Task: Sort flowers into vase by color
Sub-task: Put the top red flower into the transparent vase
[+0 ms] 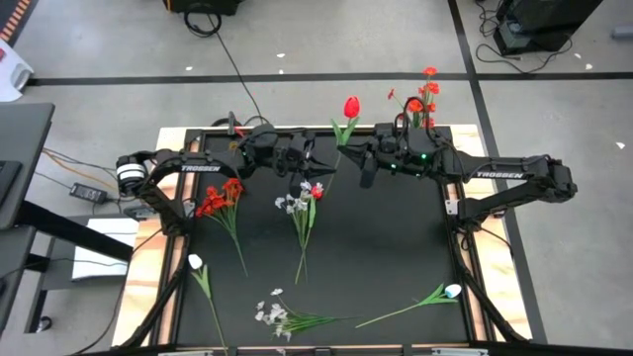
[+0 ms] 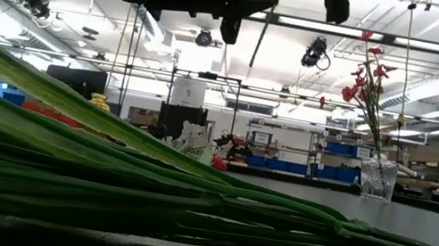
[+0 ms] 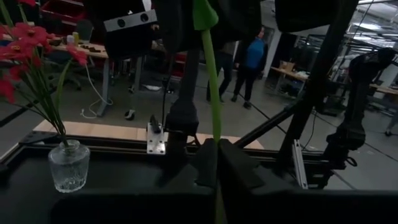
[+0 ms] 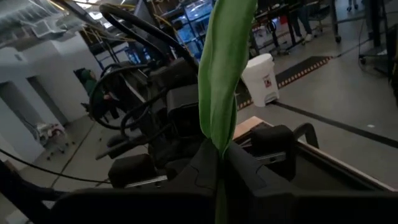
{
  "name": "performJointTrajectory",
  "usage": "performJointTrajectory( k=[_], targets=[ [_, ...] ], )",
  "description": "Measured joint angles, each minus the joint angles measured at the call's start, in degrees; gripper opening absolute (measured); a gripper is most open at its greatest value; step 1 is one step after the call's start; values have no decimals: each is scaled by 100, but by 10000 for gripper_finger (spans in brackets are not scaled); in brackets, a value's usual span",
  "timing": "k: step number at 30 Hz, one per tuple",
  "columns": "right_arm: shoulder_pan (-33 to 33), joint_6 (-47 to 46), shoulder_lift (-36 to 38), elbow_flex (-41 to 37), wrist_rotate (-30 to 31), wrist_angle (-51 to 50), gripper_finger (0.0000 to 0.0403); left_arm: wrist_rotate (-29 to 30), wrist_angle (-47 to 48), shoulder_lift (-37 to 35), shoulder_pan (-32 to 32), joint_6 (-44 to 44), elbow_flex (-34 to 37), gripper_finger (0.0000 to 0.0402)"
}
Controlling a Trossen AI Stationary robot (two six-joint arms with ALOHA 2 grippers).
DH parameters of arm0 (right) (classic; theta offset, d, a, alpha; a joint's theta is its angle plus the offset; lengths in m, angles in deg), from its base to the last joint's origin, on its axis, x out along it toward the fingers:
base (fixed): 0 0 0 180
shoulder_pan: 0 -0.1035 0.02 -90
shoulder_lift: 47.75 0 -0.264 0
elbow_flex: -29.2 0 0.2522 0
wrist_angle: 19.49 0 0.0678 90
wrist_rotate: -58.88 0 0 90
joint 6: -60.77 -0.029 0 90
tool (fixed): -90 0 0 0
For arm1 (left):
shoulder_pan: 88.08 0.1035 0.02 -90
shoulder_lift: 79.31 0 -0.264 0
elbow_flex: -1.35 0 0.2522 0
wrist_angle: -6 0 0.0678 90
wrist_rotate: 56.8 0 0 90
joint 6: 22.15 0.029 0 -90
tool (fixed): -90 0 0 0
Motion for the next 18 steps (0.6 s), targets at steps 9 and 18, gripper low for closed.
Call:
performJointTrajectory(
  k=[9,18],
  targets=[
    [-2,337,448,-7,838,-1196,21,43,247,-4,393,-703,-9,104],
    [-185,326,1369,-9,2591,-3125,20,-261,440,-4,570,-916,-9,125]
  ],
)
